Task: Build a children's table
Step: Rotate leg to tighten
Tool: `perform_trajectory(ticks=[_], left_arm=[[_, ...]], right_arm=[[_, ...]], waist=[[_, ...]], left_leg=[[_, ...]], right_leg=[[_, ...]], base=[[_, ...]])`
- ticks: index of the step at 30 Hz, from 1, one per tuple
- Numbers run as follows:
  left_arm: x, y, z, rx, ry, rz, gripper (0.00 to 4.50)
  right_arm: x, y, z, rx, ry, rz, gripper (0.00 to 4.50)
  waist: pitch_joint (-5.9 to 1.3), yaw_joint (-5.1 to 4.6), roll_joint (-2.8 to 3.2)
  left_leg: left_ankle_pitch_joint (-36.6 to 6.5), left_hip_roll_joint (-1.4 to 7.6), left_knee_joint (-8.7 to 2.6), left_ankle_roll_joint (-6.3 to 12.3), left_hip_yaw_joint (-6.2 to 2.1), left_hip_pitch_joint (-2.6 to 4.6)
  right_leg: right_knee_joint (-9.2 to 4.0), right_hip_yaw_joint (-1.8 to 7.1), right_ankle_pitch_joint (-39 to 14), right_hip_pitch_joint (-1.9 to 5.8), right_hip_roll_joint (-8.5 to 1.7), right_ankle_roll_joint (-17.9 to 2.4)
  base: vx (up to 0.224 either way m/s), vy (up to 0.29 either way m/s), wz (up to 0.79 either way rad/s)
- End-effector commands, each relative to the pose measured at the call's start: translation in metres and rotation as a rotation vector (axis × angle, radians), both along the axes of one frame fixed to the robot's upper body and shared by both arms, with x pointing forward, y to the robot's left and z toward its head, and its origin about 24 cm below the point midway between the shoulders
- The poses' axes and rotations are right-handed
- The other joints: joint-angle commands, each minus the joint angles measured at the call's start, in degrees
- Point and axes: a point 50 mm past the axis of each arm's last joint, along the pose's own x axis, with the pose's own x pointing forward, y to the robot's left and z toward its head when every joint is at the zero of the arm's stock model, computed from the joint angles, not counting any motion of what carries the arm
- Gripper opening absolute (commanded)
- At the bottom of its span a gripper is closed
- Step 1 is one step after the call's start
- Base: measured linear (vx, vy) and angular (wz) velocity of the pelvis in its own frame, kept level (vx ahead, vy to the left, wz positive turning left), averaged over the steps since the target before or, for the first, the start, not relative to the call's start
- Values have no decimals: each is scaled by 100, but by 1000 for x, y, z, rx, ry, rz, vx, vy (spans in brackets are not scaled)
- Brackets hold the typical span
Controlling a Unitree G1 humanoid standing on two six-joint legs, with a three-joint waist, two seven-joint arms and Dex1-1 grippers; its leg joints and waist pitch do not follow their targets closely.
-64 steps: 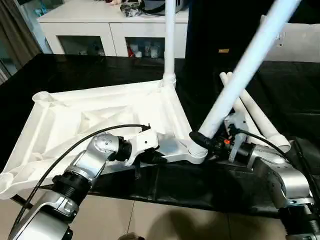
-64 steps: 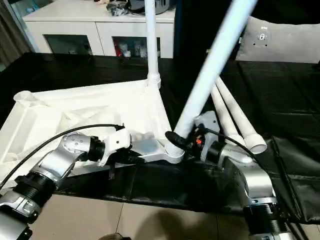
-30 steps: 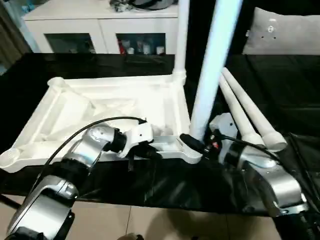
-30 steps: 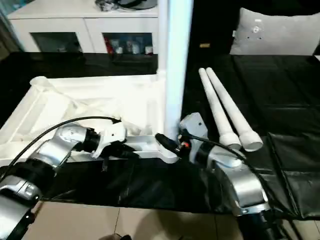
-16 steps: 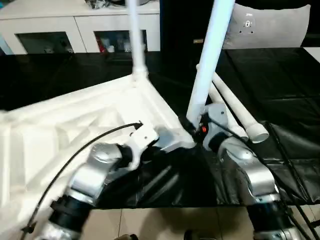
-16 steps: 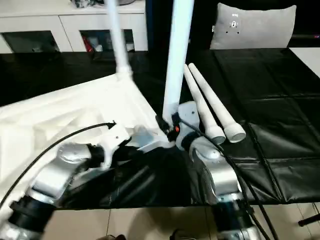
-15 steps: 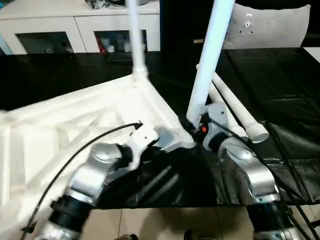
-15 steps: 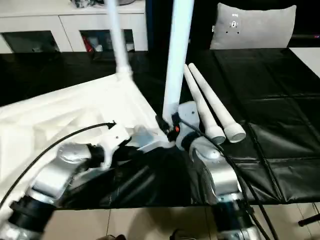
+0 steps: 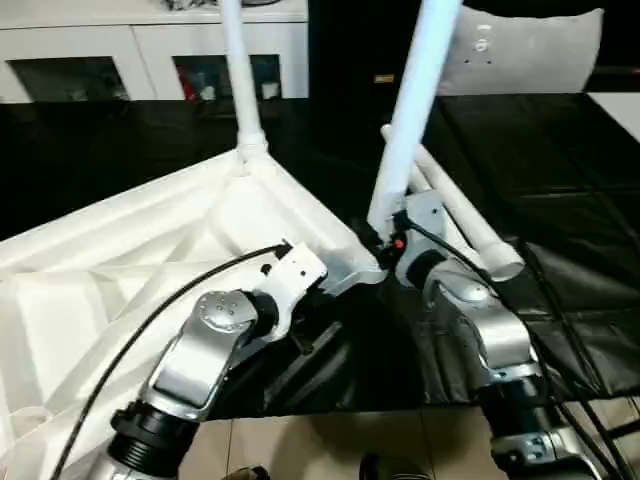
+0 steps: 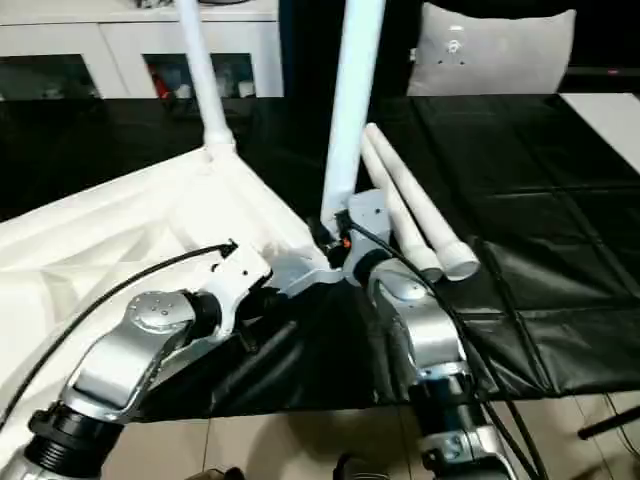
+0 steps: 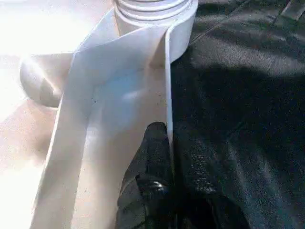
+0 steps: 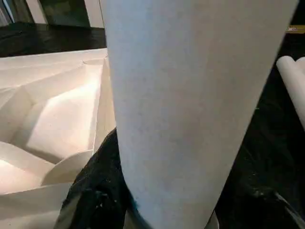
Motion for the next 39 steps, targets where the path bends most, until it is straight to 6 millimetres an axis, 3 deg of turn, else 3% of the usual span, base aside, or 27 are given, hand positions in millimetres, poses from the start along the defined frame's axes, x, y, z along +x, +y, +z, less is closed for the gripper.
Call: perform_trajectory(ticks=[1,3,6,9,10,14,17,20,21,23,26,30,31,36,39], left_arm=[[-8,-24,21,-80,-92,-144,0],[-7,-24,21,-78,-93,-143,0],[-6,-23,22,-81,-95,-144,0],[-5,-22,21,-76,-96,-143,0],[-4,-21,21,-74,-97,-143,0],[1,-14,21,-58,-110,-130,0],[5,-10,21,-48,-116,-128,0],[9,-4,20,-35,-121,-130,0],[9,-3,20,-33,-121,-131,0],[10,-2,20,-31,-120,-130,0],[12,1,19,-24,-118,-132,0],[14,5,17,-17,-113,-144,0],[14,5,16,-15,-112,-154,0],[17,13,12,-3,-105,-203,0],[19,18,12,4,-110,-245,0]], right_arm=[[-18,-6,-63,-82,293,-21,190],[-16,-7,-62,-77,284,-24,190],[-12,-9,-60,-84,274,-18,260],[-11,-11,-60,-79,275,-15,265],[-11,-11,-59,-75,277,-10,298],[-13,-16,-58,-105,255,27,331],[-16,-19,-56,-83,246,32,357],[-23,-25,-53,-65,233,38,381],[-25,-26,-52,-59,233,41,391],[-27,-28,-51,-52,232,44,404],[-34,-33,-50,-44,220,53,425],[-42,-40,-45,-32,195,68,449],[-43,-41,-43,-34,187,74,449],[-46,-46,-27,-14,116,145,449],[-44,-53,-17,-38,76,184,449]], waist=[[-156,28,2],[-163,22,-1],[-172,21,-4],[-206,68,-9],[-220,104,0],[-274,179,12],[-294,242,3],[-309,302,20],[-317,311,6],[-339,374,26],[-351,419,46],[-364,436,45],[-354,432,67],[-349,432,61],[-370,426,69]], left_leg=[[-3447,342,-502,-171,-305,48],[-3497,353,-504,-187,-296,66],[-3419,355,-502,-174,-276,61],[-3241,360,-474,-139,-226,103],[-3057,367,-479,-113,-213,80],[-2436,374,-454,-11,-144,48],[-2035,372,-426,144,-103,35],[-1943,380,-412,158,-90,70],[-1849,373,-412,174,-84,56],[-1520,377,-390,262,-73,42],[-1351,371,-364,293,-59,46],[-1297,367,-357,318,-70,22],[-1360,359,-357,319,-71,30],[-1602,350,-357,255,-79,42],[-1501,362,-347,255,-92,35]], right_leg=[[-554,220,-3915,41,-437,-314],[-548,221,-3774,33,-423,-375],[-526,241,-3508,43,-421,-513],[-513,274,-3193,32,-415,-673],[-477,284,-2922,71,-414,-769],[-400,306,-2150,155,-408,-1033],[-372,303,-1900,185,-395,-1130],[-394,302,-2074,181,-398,-1078],[-383,298,-2004,200,-385,-1070],[-333,306,-1680,223,-389,-1146],[-313,296,-1538,224,-370,-1190],[-290,286,-1595,259,-374,-1165],[-316,280,-1757,244,-370,-1136],[-355,275,-2199,232,-365,-976],[-316,269,-1928,245,-360,-1054]], base=[[0,0,0],[0,0,0],[0,0,0],[0,0,0],[0,0,0],[0,0,0],[0,0,0],[0,0,0],[0,0,0],[0,0,0],[0,0,0],[0,0,0],[0,0,0],[0,0,0],[0,0,0]])
